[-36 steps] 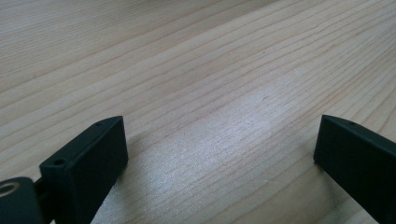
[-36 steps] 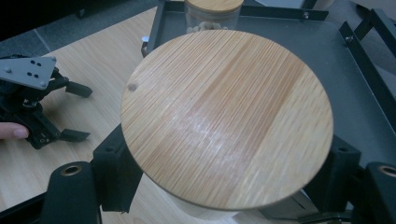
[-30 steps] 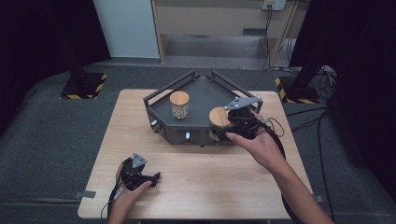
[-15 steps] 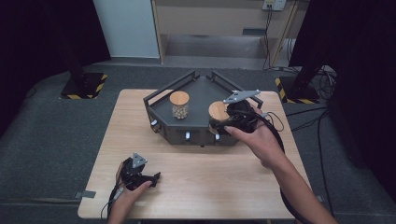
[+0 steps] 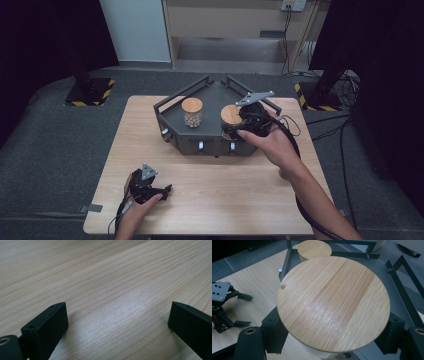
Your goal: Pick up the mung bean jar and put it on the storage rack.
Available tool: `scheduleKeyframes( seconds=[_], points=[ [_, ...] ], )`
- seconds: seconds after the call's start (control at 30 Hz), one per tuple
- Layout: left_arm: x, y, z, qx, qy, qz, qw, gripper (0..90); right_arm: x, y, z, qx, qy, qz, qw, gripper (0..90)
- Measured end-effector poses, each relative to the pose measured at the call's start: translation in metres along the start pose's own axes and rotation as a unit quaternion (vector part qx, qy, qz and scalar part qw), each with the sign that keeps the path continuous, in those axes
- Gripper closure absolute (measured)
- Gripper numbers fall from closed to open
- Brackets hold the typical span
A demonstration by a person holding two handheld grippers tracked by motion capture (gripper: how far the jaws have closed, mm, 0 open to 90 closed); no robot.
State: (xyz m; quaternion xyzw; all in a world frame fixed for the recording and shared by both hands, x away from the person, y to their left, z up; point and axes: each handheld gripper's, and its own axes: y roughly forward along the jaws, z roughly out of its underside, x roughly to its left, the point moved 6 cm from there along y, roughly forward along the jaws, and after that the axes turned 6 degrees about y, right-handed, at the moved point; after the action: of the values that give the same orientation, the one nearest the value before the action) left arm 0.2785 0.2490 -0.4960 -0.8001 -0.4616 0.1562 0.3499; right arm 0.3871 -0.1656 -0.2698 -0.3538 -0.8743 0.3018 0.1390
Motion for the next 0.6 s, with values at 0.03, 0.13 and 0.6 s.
scheduleKeyframes(
  seconds=[0.03,0.13,0.6],
  points=[
    [0.000,0.000,0.000,0.000,0.000,0.000,1.0000,1.6,0.000,0.001,-0.001,0.000,0.000,0.000,1.0000,25.6],
    [0.000,0.000,0.000,0.000,0.000,0.000,1.0000,1.6,-0.002,0.004,-0.003,0.001,0.001,0.000,1.0000,25.6],
    [0.000,0.000,0.000,0.000,0.000,0.000,1.0000,1.6,-0.014,0.019,-0.010,0.001,0.015,0.006,0.9999,25.6]
  ],
)
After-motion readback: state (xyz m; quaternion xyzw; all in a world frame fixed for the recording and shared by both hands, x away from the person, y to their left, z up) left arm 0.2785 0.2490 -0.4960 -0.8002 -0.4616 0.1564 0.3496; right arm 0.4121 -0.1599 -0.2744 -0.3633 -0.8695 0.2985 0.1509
